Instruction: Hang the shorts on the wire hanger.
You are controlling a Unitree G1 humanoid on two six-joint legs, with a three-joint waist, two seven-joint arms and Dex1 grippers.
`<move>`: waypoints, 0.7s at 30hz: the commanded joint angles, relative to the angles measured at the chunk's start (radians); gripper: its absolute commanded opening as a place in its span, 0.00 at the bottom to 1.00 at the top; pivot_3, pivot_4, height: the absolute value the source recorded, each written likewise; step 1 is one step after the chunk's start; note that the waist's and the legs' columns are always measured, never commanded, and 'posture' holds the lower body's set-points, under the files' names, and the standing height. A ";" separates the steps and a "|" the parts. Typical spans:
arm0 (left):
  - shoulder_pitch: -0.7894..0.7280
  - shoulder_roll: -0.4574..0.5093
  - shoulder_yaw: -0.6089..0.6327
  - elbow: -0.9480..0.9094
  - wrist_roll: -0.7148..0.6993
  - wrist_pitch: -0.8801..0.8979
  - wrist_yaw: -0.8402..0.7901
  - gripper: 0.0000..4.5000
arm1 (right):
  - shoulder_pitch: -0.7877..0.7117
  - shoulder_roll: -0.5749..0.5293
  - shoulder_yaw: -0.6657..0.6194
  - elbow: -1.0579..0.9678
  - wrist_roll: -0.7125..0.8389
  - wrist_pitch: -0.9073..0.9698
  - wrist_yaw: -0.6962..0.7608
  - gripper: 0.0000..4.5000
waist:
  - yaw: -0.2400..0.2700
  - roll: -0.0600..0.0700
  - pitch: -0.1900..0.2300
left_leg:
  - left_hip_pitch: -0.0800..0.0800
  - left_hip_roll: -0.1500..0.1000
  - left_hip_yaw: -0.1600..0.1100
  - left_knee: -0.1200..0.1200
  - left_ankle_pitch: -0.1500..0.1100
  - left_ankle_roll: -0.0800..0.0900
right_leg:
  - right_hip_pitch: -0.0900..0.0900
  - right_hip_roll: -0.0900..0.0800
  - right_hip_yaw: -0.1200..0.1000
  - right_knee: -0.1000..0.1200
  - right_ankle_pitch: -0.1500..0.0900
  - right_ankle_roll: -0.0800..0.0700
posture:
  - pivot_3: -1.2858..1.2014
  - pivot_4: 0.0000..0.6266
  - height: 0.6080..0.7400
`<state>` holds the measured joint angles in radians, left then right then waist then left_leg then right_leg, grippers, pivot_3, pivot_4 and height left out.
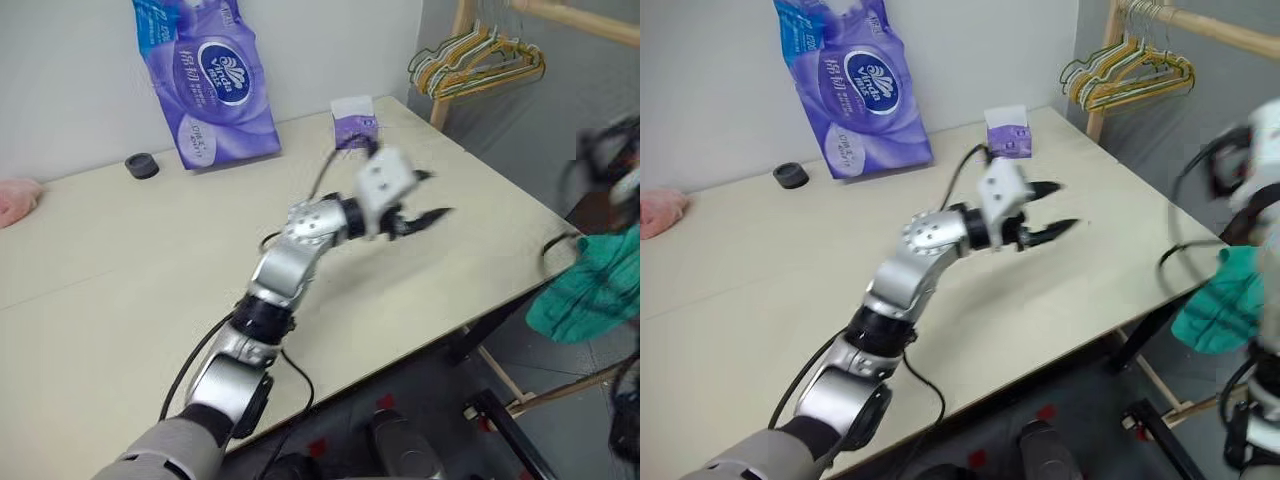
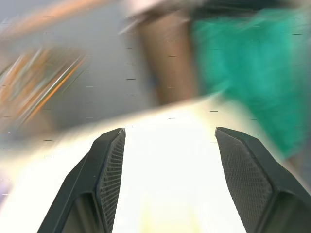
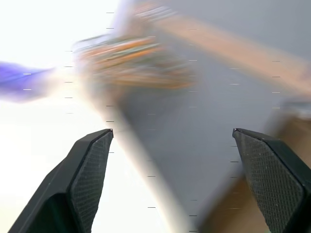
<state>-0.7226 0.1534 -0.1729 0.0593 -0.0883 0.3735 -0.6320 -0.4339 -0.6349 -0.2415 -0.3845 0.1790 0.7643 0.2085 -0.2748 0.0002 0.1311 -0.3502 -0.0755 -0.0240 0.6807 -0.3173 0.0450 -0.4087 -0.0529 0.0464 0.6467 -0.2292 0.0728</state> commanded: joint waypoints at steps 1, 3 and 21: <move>0.095 -0.004 0.116 -0.143 0.055 0.091 0.223 0.69 | 0.061 0.072 0.112 0.006 -0.053 -0.201 0.008 0.93 | 0.022 0.000 0.000 | -0.001 0.000 0.000 0.001 0.000 0.000 | -0.001 -0.001 0.000 0.000 0.003 -0.005 | 0.43 0.13 1.00; 0.181 -0.025 0.165 -0.209 0.077 0.143 0.330 0.69 | 0.099 0.124 0.160 0.055 -0.066 -0.290 0.019 0.93 | 0.047 -0.001 -0.001 | -0.003 -0.001 -0.001 0.001 0.002 -0.004 | -0.002 -0.001 -0.001 -0.001 0.004 -0.006 | 0.45 0.12 1.00; 0.586 -0.024 0.398 -0.357 0.218 0.056 0.745 0.69 | -0.046 0.430 0.286 0.625 -0.096 -0.657 0.076 0.93 | 0.276 -0.019 -0.018 | -0.012 0.000 -0.007 0.000 0.008 -0.016 | -0.014 0.001 -0.009 0.000 0.012 -0.018 | 0.54 0.11 1.00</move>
<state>-0.1402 0.1307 0.2160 -0.2445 0.1295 0.4517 0.1016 -0.4462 -0.2080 0.0431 0.2379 0.0917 0.1480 0.2754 0.0009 -0.0186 0.1126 -0.3626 -0.0758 -0.0311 0.6811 -0.3094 0.0288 -0.4225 -0.0515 0.0379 0.6461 -0.2167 0.0542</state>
